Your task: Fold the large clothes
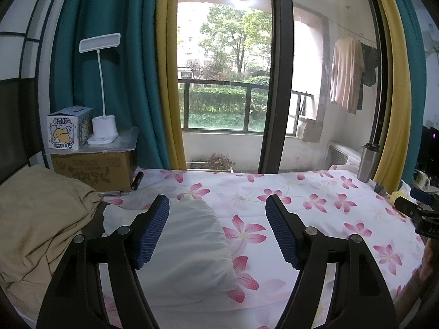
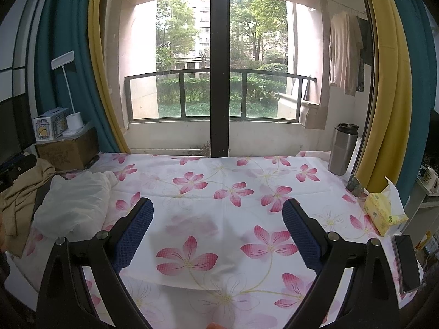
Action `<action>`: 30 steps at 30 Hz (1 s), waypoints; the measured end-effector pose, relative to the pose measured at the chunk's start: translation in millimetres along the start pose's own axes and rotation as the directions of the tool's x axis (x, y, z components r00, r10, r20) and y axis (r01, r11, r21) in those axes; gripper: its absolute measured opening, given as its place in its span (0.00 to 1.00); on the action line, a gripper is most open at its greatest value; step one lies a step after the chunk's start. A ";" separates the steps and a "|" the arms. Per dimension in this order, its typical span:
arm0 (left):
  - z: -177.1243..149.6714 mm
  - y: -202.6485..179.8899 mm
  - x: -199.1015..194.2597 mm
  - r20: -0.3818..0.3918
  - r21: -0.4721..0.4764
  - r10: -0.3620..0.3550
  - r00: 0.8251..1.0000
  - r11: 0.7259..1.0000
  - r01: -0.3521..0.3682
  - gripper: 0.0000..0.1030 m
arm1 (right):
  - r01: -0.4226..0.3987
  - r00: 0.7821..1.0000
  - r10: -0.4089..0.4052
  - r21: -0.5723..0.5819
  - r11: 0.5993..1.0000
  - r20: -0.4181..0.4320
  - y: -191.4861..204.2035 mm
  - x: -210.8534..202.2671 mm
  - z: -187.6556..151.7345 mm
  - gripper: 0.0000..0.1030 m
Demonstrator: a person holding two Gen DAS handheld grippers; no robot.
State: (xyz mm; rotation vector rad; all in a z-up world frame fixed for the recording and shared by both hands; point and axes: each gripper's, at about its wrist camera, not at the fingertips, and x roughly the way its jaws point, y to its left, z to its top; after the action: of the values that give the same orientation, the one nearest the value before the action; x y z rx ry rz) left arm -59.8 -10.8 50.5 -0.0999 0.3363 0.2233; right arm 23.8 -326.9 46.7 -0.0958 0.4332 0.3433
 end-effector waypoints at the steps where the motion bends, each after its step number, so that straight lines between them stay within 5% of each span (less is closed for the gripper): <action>1: -0.1 0.0 0.2 -0.001 -0.001 -0.002 1.000 1.000 0.002 0.74 | -0.001 1.000 0.001 0.000 1.000 0.000 0.0 0.0 0.0 0.92; 30: -0.9 -4.1 -0.1 -0.003 -0.006 0.002 1.000 1.000 -0.002 0.74 | -0.003 1.000 0.003 -0.003 1.000 -0.010 0.9 4.6 -0.4 0.92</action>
State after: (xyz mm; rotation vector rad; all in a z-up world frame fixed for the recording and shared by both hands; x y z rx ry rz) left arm -59.3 -15.0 49.9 -0.1057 0.3392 0.2262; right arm 27.2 -324.7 44.3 -0.1000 0.4432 0.3466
